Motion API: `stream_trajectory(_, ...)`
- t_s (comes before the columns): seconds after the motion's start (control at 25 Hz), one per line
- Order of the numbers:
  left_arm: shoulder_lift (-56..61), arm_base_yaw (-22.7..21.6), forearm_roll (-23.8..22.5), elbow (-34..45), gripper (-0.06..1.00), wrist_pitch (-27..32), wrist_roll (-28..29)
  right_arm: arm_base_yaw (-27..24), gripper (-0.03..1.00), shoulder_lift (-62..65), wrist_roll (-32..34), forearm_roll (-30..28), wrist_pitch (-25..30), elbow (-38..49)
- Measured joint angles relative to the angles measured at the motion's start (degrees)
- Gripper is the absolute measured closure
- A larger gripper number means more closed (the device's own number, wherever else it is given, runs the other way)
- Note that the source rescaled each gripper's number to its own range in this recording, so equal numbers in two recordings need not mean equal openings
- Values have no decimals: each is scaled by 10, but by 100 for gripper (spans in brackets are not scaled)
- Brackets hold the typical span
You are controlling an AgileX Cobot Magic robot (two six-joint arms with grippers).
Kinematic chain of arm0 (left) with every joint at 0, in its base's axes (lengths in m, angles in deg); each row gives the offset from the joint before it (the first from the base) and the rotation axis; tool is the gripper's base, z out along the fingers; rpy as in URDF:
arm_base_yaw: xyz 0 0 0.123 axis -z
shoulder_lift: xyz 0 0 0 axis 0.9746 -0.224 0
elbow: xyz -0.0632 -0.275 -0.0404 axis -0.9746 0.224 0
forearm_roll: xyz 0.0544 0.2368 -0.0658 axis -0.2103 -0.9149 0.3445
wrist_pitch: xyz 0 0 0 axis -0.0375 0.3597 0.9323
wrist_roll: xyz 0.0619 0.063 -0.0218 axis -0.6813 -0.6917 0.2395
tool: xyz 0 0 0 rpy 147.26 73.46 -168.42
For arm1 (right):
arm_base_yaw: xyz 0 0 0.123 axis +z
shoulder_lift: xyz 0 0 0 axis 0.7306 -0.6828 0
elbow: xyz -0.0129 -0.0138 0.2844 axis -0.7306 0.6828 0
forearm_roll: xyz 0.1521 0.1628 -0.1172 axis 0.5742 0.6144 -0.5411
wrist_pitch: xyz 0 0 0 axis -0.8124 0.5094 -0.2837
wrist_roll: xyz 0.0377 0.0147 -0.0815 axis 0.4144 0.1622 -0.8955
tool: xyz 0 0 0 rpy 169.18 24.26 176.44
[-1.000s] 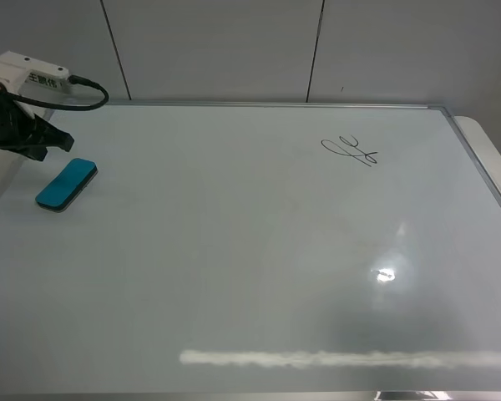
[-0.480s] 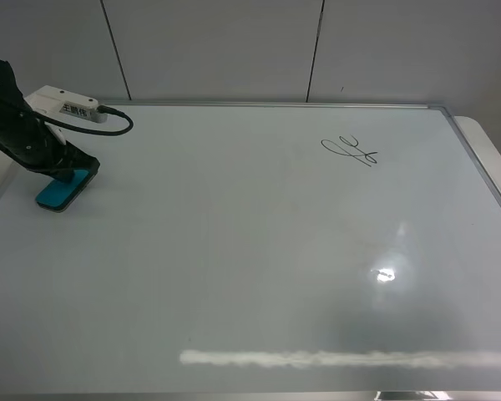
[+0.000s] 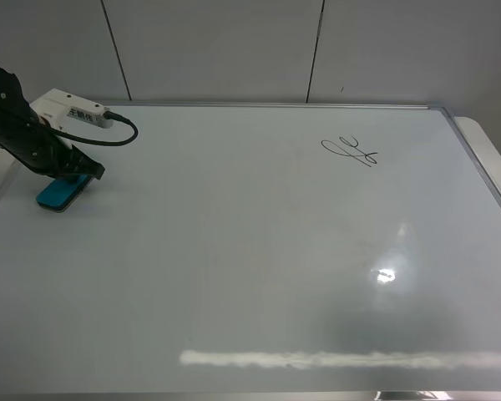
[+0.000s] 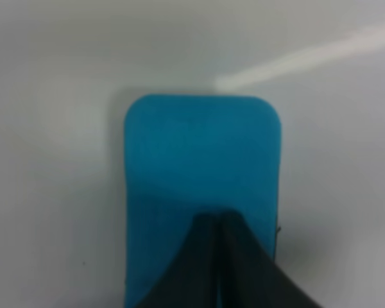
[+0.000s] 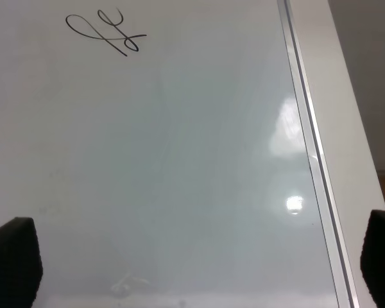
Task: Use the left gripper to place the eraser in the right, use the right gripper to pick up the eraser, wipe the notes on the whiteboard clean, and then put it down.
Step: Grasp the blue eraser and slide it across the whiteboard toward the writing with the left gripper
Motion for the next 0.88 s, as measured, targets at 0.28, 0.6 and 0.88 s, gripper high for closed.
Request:
stream_trajectory(0.28, -3, 37, 1, 0, 94, -17, -1, 0, -3, 0, 0, 0, 0, 0)
stream_trajectory(0.6, -5, 99, 35, 0, 94, -24, -1, 0, -3, 0, 0, 0, 0, 0)
stream_trajectory(0.88, -6, 185, 72, 0, 94, -24, 1, 0, -3, 0, 0, 0, 0, 0)
